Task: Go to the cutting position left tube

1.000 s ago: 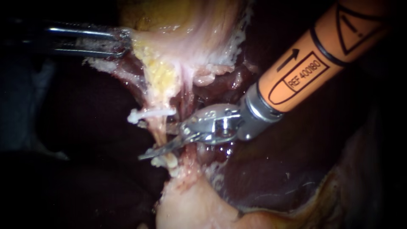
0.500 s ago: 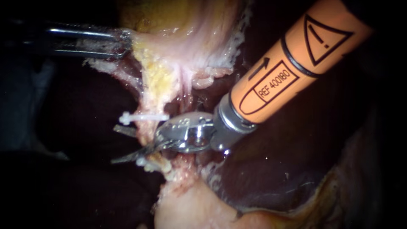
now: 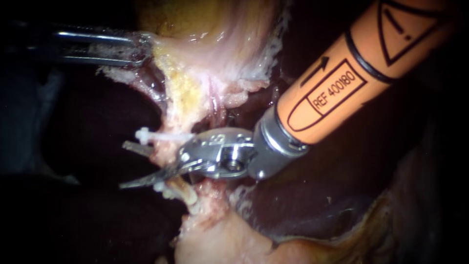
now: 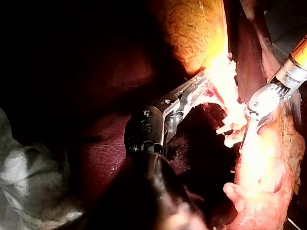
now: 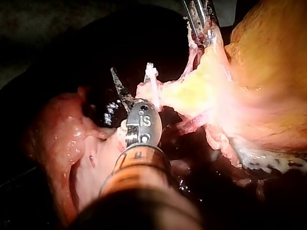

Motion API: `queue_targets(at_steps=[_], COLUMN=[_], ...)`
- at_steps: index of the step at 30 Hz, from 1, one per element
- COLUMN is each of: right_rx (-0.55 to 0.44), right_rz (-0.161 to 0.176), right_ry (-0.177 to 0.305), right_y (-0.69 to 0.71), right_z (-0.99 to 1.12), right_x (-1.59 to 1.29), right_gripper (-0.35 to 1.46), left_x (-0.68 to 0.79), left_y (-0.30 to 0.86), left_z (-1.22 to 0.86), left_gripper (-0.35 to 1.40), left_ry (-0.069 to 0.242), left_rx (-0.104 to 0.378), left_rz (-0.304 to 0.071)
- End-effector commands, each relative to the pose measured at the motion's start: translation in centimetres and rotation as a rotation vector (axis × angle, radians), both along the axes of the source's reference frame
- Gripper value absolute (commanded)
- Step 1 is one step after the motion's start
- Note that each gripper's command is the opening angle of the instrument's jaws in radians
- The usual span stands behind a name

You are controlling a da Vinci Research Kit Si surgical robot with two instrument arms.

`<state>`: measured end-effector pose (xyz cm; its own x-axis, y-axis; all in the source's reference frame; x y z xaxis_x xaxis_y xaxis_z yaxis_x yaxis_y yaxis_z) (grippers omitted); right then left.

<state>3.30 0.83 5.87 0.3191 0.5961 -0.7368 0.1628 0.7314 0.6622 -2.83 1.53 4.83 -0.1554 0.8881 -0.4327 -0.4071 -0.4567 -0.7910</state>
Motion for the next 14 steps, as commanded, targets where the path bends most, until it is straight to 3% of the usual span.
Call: queue_targets(at_steps=[1,14], right_rx=[0.001,0.014], right_rz=[-0.001,-0.008], right_ry=[-0.001,0.0], right_y=[0.0,-0.01], right_z=[0.0,0.02], right_x=[0.0,-0.01], right_gripper=[1.41,1.41], left_x=[0.0,0.0], left_y=[0.0,0.01], left_z=[0.0,0.01], left_gripper=[-0.35,-0.35], left_ry=[0.0,0.0], left_rx=[0.0,0.0], left_rz=[0.0,0.0])
